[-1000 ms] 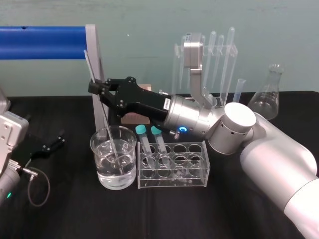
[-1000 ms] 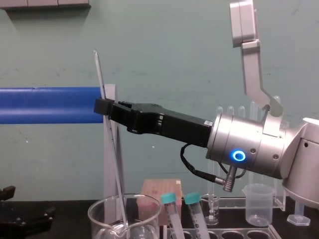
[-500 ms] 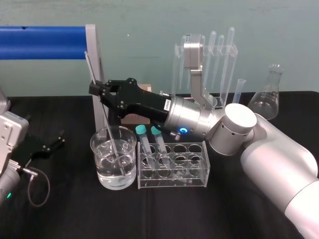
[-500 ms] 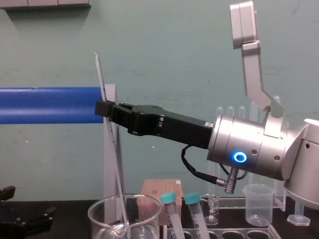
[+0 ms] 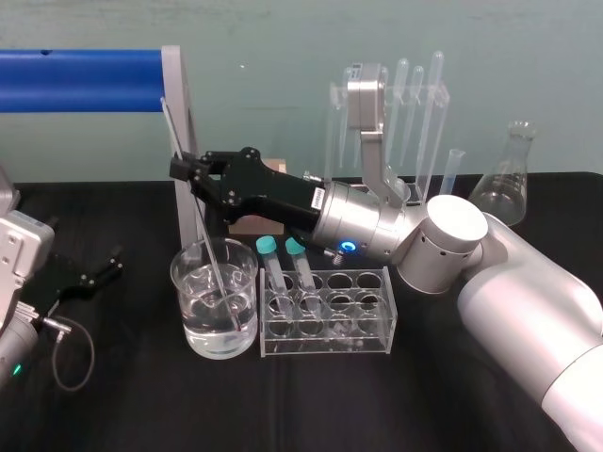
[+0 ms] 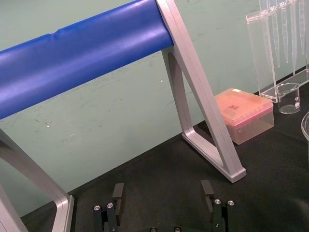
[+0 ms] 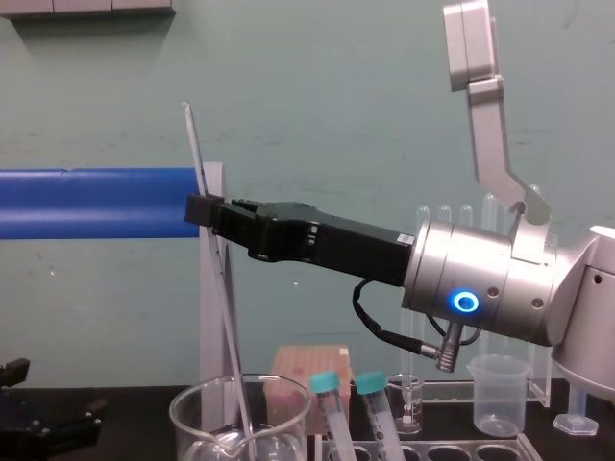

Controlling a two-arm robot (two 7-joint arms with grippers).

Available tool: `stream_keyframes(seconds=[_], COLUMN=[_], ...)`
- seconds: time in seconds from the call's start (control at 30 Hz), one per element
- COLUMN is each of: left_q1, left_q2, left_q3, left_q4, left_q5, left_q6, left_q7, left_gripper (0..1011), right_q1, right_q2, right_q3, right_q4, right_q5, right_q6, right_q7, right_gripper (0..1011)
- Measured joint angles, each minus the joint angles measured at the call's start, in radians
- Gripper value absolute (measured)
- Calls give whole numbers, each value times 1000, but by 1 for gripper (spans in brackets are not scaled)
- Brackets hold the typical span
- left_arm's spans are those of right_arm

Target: Hold the thermometer with one hand and immerse one end into the beaker, then reinsert it into the test tube rack.

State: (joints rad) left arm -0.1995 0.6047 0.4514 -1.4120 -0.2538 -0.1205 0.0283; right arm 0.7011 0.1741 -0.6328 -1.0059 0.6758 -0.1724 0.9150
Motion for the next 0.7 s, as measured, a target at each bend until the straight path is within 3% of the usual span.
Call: stream_keyframes(seconds=[0.7], left_q1=[0], left_q2=[0], left_q3=[0], left_q4=[0], left_q5=[0], left_q6=[0], left_q7=[0], left_gripper=[1008], right_q1=[-6], right_q2=[8], right_q3=[-2], right_q4=[-15], right_q5=[-3], right_q6=[5], right_q7=[-2], right_gripper=[56])
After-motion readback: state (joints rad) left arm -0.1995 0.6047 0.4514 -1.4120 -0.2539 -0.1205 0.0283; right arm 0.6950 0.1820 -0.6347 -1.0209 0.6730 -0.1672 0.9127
